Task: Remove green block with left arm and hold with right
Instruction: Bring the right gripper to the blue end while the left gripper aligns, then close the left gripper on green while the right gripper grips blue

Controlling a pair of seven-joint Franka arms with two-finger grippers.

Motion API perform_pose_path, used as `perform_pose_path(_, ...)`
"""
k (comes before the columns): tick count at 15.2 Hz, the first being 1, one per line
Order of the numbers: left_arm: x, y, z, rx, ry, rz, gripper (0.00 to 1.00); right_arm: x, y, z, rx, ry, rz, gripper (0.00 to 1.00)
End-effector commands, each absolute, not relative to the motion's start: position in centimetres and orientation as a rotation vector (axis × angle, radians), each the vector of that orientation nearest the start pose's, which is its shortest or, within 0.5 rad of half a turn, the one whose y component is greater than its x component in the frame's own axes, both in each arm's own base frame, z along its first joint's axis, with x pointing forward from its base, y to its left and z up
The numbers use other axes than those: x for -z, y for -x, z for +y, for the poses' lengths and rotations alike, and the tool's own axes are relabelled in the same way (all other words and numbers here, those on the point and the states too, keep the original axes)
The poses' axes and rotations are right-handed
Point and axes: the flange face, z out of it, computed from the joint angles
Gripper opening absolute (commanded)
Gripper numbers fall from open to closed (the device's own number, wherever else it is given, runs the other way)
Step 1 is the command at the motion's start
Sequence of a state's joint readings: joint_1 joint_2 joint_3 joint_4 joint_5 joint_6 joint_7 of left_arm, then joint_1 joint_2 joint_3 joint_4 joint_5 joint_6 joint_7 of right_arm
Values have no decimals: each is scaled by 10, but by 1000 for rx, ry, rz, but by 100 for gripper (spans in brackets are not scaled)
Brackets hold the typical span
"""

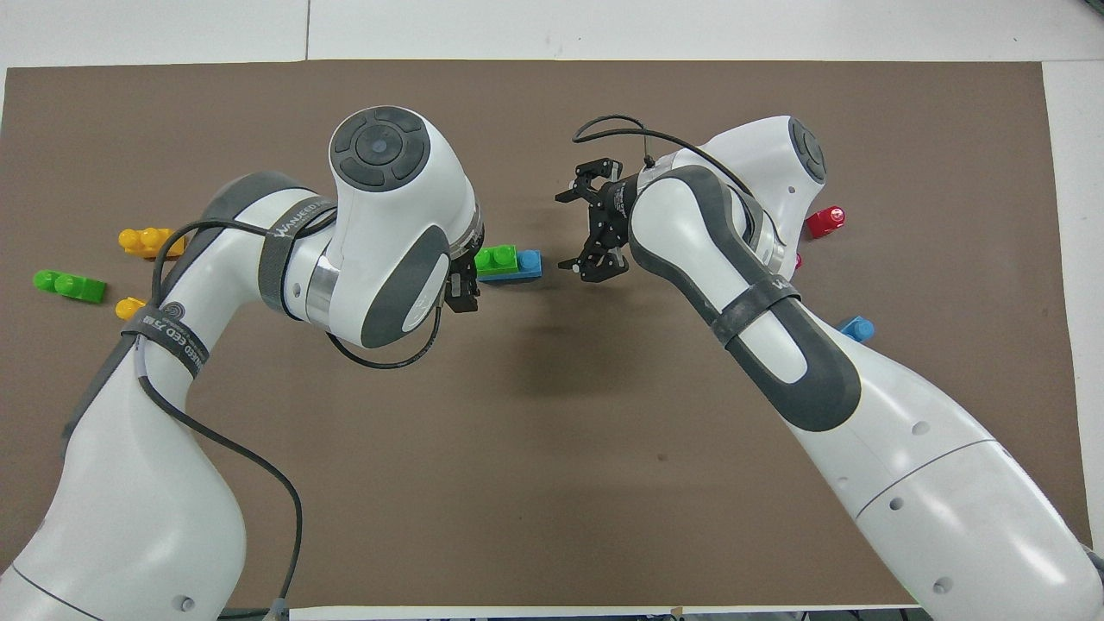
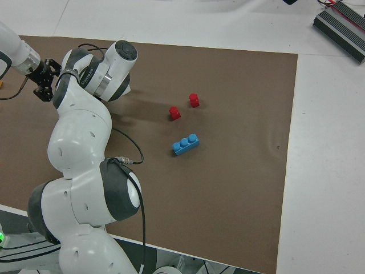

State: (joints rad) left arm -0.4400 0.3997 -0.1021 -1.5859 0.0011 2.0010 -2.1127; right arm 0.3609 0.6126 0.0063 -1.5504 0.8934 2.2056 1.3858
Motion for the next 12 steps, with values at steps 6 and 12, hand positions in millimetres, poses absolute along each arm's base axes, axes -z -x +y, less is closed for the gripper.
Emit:
perform_pose_path(6,-409,-593,-345,-16,-2116,2236,100,-279,-644,304,-758,1822,1813,100)
perform_pose_path(12,-399,-590,-358,-42,-2113,2236,100,-269,-640,320,-753,1795,1817,100)
